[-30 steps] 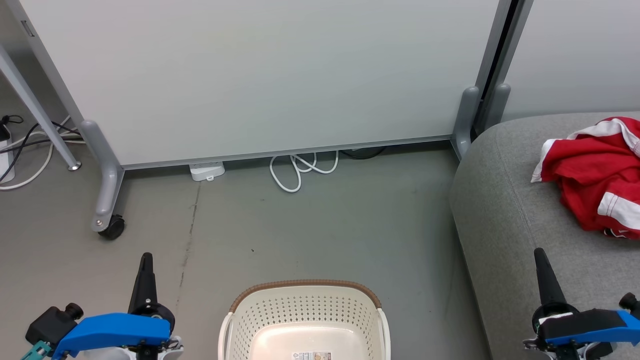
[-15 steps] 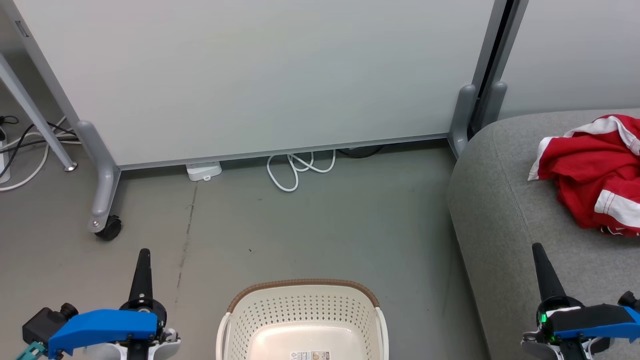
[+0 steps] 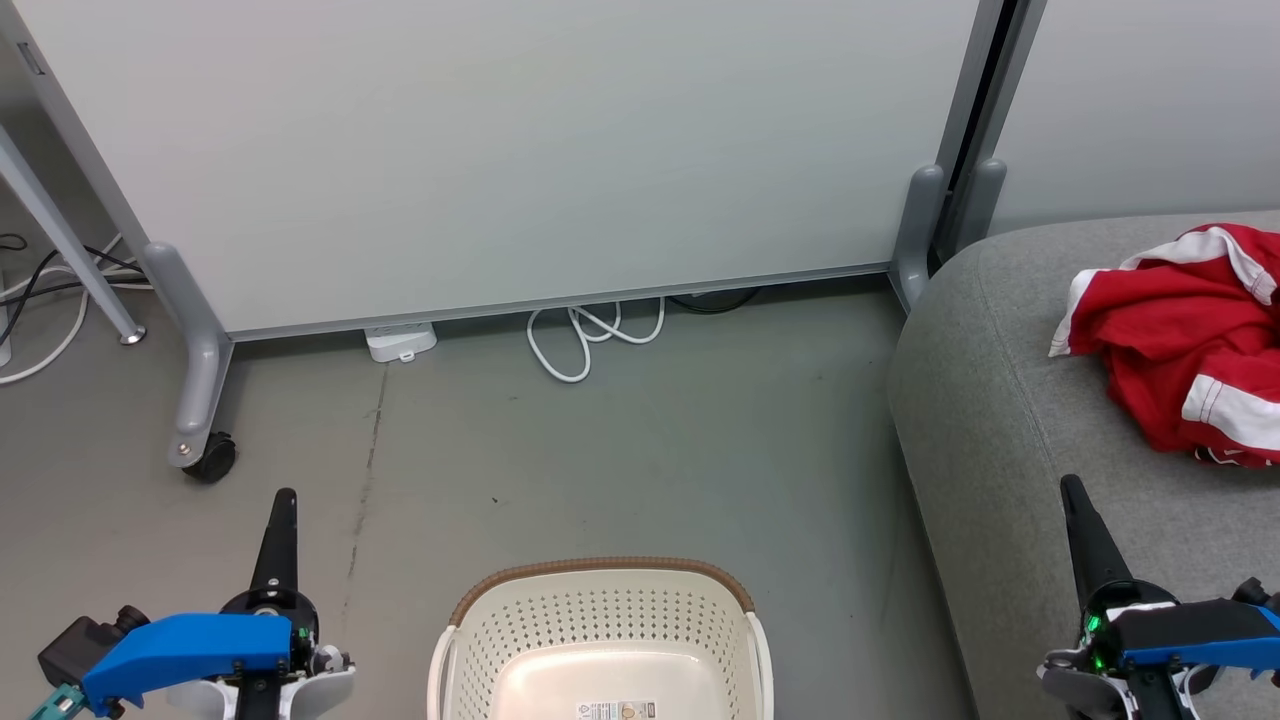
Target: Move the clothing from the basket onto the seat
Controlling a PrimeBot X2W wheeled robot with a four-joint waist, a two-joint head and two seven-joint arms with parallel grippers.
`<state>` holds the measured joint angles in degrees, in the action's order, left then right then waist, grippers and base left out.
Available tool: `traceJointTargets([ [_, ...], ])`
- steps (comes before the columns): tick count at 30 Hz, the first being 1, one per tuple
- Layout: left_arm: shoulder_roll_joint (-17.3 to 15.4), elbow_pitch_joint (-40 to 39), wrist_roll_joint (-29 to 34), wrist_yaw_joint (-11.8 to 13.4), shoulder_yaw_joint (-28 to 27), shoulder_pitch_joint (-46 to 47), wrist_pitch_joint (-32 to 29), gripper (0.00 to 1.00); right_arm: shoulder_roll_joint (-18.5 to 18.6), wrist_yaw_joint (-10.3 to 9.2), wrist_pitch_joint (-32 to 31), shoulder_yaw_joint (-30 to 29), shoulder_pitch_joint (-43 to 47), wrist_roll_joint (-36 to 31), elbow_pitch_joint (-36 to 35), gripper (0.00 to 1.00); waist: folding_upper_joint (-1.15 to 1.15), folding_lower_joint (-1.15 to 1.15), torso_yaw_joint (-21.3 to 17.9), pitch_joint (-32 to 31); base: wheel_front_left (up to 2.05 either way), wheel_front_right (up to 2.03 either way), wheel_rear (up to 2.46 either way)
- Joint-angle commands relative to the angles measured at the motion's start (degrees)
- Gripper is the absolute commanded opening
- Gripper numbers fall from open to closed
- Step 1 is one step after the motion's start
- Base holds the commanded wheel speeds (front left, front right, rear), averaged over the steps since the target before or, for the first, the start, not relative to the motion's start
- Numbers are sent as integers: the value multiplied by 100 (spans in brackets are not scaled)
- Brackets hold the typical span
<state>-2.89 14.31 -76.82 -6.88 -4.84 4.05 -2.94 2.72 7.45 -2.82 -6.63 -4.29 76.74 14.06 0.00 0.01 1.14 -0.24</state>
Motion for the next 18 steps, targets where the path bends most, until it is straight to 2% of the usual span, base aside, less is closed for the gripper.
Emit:
traceJointTargets([
  [1, -1, -51, -109, -41, -35, 135, -26, 0, 24, 5, -36, 4, -98, 112, -30, 0, 0, 0, -3, 1, 0, 0, 0],
  [18, 1, -43, -915, -63, -121, 204, -216, 0, 26, 6, -230, 8, -173, 927, -17, 0, 0, -1, -60, 22, 0, 0, 0],
])
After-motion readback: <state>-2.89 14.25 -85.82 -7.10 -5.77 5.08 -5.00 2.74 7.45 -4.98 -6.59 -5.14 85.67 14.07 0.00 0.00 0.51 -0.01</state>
